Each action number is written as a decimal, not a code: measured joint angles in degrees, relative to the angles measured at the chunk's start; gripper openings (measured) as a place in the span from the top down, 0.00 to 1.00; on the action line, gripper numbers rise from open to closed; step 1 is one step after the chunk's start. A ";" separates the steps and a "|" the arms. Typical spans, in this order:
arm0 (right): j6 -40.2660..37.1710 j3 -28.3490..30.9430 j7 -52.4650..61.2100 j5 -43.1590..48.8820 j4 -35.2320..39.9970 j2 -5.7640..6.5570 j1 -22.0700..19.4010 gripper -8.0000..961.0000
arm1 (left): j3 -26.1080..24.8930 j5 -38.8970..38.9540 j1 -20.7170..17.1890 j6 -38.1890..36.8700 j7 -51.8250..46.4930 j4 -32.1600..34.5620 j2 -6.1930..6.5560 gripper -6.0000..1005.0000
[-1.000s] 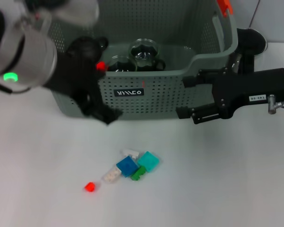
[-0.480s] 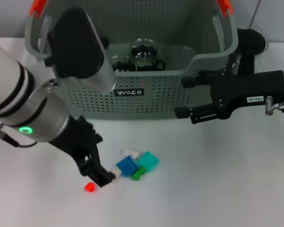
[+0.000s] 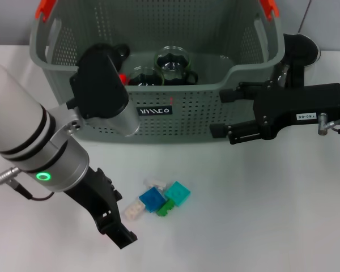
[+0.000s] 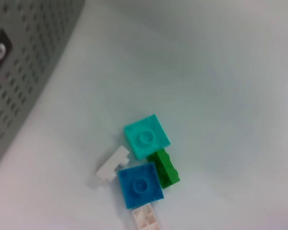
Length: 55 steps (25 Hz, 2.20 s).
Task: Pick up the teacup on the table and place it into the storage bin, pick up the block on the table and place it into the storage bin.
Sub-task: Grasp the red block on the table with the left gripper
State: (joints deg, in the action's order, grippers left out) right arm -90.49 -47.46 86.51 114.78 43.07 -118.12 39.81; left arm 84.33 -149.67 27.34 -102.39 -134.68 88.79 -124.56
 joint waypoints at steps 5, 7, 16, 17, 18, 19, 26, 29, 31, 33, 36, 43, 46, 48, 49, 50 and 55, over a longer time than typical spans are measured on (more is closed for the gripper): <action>0.31 0.07 0.03 0.00 0.00 0.00 0.00 0.02 | 0.16 -0.16 0.10 1.99 0.59 -4.45 0.00 0.10; 0.60 0.14 0.05 0.00 0.00 -0.05 0.00 0.02 | 0.21 -0.44 0.19 2.83 0.85 -5.55 0.05 0.10; 0.83 0.92 0.15 -0.05 0.00 -0.38 0.00 0.02 | 0.42 -6.97 -0.07 7.42 1.19 -8.46 0.08 0.10; 0.87 1.07 0.15 -0.06 0.00 -0.41 0.00 0.02 | 0.53 -7.31 -0.12 7.85 1.20 -8.71 0.07 0.10; 0.88 1.22 0.15 -0.07 0.00 -0.43 0.00 0.02 | 0.69 -7.46 -0.14 8.23 1.20 -8.91 0.06 0.10; 0.90 1.31 0.15 -0.07 -0.01 -0.45 0.00 0.02 | 0.75 -7.46 -0.15 8.30 1.20 -8.94 0.05 0.10; 1.25 1.43 0.15 -0.09 -0.01 -0.44 0.00 0.02 | 1.57 -7.48 0.11 9.00 1.24 -9.86 0.02 0.10; 1.58 1.50 0.15 -0.09 0.00 -0.44 0.00 0.02 | 2.28 -7.28 0.20 9.03 1.19 -10.07 -0.03 0.15; 1.58 1.49 0.13 -0.09 0.00 -0.45 0.00 0.02 | 2.91 -7.19 0.20 9.33 1.04 -10.09 -0.08 0.20; 1.58 1.50 0.05 -0.08 0.00 -0.49 0.00 0.02 | 3.26 -7.17 0.16 9.57 0.92 -10.10 -0.09 0.23; 1.58 1.49 -0.14 -0.08 0.00 -0.57 0.00 0.02 | 3.73 -7.11 0.12 9.84 0.81 -10.12 -0.15 0.23; 1.56 1.49 -0.15 -0.08 0.00 -0.62 -0.02 0.02 | 4.51 -7.04 -0.05 9.96 0.55 -10.13 -0.17 0.23; 1.40 1.49 -0.24 -0.08 -0.03 -0.62 -0.06 0.02 | 5.14 -6.97 -0.17 10.42 0.11 -10.10 -0.22 0.23; 1.20 1.43 -0.32 -0.06 -0.08 -0.62 -0.07 0.02 | 5.39 -6.96 -0.18 10.64 -0.19 -10.09 -0.23 0.24; 1.15 1.32 -0.33 -0.04 -0.09 -0.60 -0.08 0.02 | 5.41 -6.95 -0.18 10.65 -0.21 -10.09 -0.24 0.24; 1.03 1.18 -0.34 -0.01 -0.09 -0.58 -0.08 0.02 | 5.41 -6.95 -0.18 10.63 -0.22 -10.15 -0.24 0.24; -2.20 -0.08 -0.23 0.54 -0.10 -0.06 -0.09 0.02 | 5.41 -6.73 0.06 10.08 -0.23 -10.59 -0.25 0.27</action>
State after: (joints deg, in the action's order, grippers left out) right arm -92.70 -47.54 86.28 115.31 42.97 -118.18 39.72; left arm 89.74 -156.40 27.40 -92.32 -134.91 78.19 -124.81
